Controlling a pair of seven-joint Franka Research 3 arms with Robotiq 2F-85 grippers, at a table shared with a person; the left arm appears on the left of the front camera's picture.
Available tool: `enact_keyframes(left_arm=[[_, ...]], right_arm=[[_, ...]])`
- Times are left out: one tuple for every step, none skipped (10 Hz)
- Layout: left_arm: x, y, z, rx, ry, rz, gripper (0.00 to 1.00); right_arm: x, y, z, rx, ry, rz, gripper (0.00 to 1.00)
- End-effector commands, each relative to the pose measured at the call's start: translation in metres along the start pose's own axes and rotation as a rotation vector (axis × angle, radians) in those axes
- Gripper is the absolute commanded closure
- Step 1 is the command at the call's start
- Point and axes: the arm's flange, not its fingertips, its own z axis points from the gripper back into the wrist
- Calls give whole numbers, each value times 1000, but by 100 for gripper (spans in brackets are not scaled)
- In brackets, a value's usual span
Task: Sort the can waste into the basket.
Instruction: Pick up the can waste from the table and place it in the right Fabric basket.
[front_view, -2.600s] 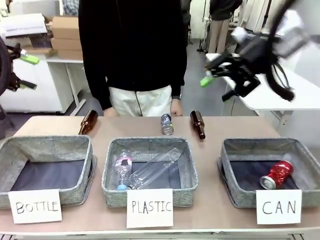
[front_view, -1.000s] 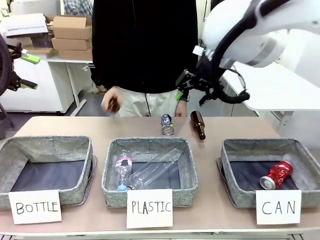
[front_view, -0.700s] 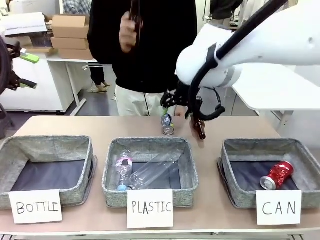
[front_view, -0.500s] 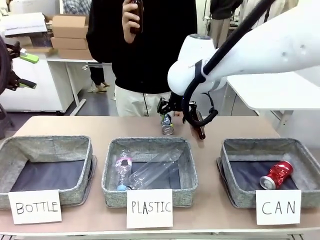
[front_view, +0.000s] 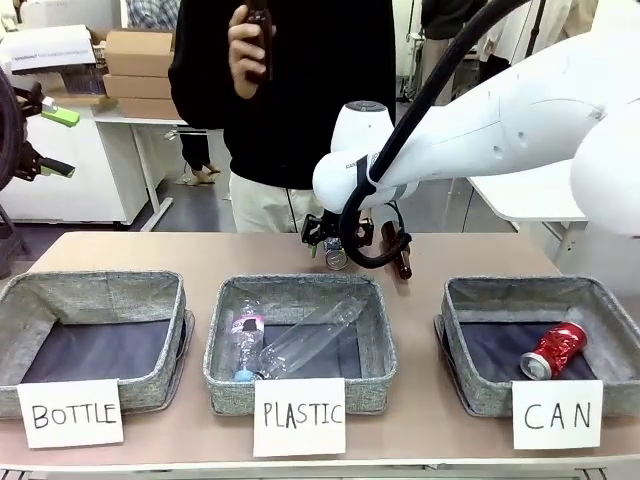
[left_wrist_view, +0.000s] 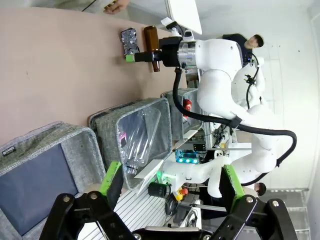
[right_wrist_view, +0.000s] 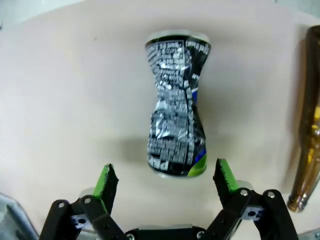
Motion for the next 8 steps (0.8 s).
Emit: enact_keyframes(left_arm=[[-2,-3,1,8,11,11,0],[-2,-3,1,8,11,11,0],[-2,-3,1,8,11,11,0],[-2,-3,1,8,11,11,0],[-2,-3,1,8,11,11,0],[-2,-3,1,8,11,11,0],[-2,-3,1,8,11,11,0],[-2,-3,1,8,11,11,0]], right_arm=[[9,1,-5,-37,-33,-27,0],[10,0,-10,-46,-21,-41,0],[10,-1,-13,-52,-19,-38,0],[9,-1,-15,-60,-10,-36,0],[8,-1,-16,-58,-1,-36,0],[8,-2,-16,-63,4,-28,11],[8,-2,-16,-55,18,-30,58],[8,-1,-16,-54,23,-22,69]])
